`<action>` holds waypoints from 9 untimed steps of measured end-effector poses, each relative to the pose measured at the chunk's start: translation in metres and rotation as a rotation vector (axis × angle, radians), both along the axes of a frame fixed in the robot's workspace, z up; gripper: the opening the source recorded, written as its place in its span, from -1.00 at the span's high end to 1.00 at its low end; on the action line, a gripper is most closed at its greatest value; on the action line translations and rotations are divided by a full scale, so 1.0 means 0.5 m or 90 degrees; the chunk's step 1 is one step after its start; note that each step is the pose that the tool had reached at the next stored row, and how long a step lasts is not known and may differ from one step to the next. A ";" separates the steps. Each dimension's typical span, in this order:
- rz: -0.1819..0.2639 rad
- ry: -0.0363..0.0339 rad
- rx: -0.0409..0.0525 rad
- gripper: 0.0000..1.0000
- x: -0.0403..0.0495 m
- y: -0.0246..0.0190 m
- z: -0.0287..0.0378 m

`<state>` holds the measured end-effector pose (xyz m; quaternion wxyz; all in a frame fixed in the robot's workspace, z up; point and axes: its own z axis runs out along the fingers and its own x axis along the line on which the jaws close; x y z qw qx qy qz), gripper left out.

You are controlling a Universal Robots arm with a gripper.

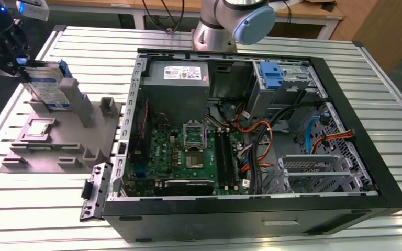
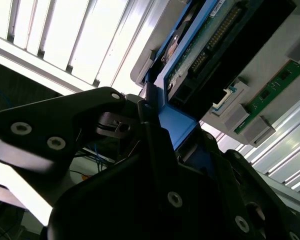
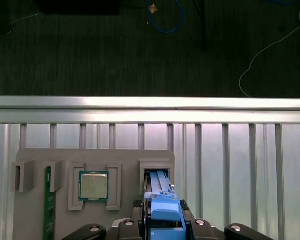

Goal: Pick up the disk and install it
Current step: 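Pick up the disk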

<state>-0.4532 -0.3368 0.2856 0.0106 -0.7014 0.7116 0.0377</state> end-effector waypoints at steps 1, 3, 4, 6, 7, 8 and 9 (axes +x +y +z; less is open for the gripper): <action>0.000 0.0000 0.0000 0.25 0.000 0.0000 0.001; 0.000 -0.0001 0.0000 0.25 0.000 0.0001 0.005; 0.000 0.0000 0.0000 0.25 0.000 0.0000 0.007; 0.000 -0.0002 0.0001 0.25 0.000 0.0000 0.008; 0.000 -0.0002 0.0001 0.25 0.000 0.0000 0.008; 0.000 0.0000 0.0000 0.25 0.000 0.0000 0.008; 0.000 0.0001 -0.0001 0.25 0.000 0.0000 0.007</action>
